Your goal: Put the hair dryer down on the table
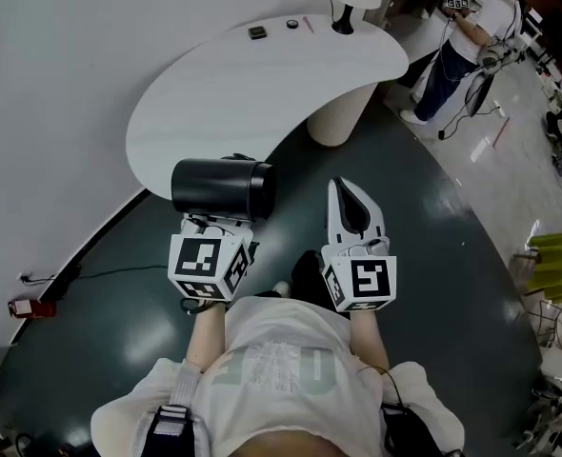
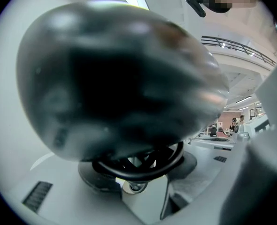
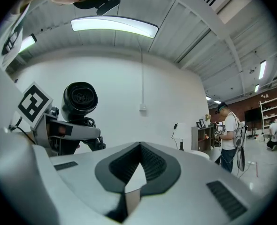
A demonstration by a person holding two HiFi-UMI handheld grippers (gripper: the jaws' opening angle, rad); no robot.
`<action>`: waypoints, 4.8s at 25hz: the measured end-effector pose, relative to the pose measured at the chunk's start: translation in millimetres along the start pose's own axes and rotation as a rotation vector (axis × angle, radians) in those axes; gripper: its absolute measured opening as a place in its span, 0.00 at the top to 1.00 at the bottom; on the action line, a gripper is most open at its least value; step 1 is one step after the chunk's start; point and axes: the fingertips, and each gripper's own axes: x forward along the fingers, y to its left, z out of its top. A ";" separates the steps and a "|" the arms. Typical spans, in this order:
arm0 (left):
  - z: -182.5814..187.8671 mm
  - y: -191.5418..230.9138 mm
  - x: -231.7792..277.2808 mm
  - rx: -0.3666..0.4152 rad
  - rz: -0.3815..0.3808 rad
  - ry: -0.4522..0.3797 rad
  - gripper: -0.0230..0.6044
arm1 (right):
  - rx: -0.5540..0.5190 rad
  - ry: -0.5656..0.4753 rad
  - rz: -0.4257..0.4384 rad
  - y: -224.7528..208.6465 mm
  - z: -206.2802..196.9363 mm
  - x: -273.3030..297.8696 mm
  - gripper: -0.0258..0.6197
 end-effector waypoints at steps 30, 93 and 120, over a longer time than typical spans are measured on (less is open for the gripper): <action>64.9 65.3 364.3 -0.014 0.272 -0.086 0.58 | -0.113 -0.101 0.259 -230.5 45.4 349.0 0.95; -251.7 177.2 493.6 -0.309 0.211 0.944 0.58 | -0.043 0.447 0.330 -208.3 -145.4 504.4 0.95; -276.1 170.3 493.2 -0.172 0.272 1.009 0.56 | -0.072 0.469 0.383 -187.0 -157.8 473.6 0.95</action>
